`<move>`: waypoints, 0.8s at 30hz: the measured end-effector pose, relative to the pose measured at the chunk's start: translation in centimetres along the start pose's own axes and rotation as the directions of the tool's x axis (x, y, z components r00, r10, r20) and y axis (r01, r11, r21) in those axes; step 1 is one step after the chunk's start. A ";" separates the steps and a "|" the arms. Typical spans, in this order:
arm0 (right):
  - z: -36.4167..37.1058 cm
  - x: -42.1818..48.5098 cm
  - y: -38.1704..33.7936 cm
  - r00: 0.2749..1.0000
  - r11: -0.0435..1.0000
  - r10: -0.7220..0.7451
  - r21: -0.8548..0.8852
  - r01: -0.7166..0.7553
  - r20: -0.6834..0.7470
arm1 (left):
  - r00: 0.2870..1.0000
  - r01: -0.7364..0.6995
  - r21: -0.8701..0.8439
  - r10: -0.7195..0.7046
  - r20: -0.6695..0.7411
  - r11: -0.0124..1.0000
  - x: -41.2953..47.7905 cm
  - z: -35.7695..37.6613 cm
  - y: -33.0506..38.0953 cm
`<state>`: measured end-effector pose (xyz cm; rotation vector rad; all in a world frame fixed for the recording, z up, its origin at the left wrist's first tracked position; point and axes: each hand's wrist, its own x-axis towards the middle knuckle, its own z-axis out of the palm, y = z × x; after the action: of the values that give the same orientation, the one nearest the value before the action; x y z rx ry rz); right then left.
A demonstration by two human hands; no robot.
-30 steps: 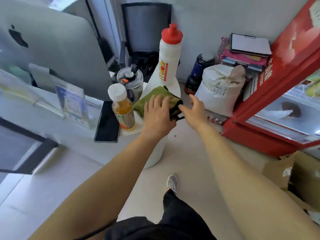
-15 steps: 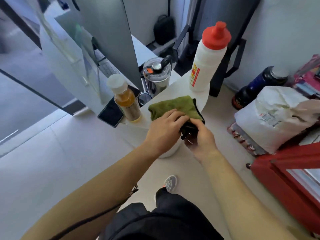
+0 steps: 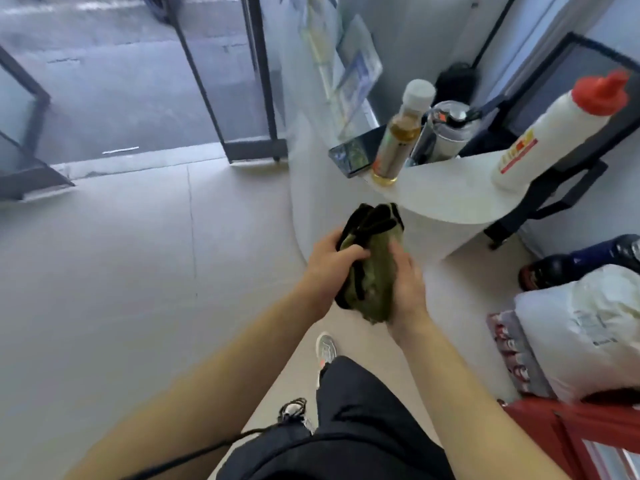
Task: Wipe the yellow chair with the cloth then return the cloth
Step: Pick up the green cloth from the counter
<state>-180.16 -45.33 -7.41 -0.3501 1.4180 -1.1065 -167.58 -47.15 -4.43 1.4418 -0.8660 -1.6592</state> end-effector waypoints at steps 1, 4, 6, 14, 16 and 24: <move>1.2 -0.3 0.8 0.986 0.994 0.113 -0.009 -0.113 0.119 | 0.998 0.053 -0.086 -0.054 -0.020 0.995 -0.5 -1.7 -0.3; 5.6 -0.2 2.4 0.888 0.948 0.318 -0.128 -0.292 0.332 | 0.990 0.105 -0.223 -0.124 -0.074 0.969 -1.2 -7.0 -1.0; 9.2 0.1 3.6 0.884 0.927 0.344 -0.263 -0.267 0.317 | 0.976 0.091 -0.213 -0.130 -0.177 0.973 -1.6 -10.8 -1.4; 25.6 0.0 7.3 0.753 0.624 0.257 -0.699 0.349 0.606 | 0.772 0.125 -0.099 -0.160 -0.615 0.987 -3.3 -24.3 -1.5; 29.4 -1.1 8.9 0.661 0.562 0.304 -0.689 0.457 0.686 | 0.695 0.106 -0.152 -0.183 -0.695 0.983 -4.8 -27.5 -2.0; 42.4 -8.7 16.8 0.386 0.477 0.518 -0.633 0.610 0.763 | 0.435 -0.154 -0.309 -0.216 -0.874 0.939 -14.0 -38.8 -2.8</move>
<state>-133.74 -47.45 -6.70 -1.5848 0.6972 0.1374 -128.37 -33.98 -5.38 1.7597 0.1036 -0.7126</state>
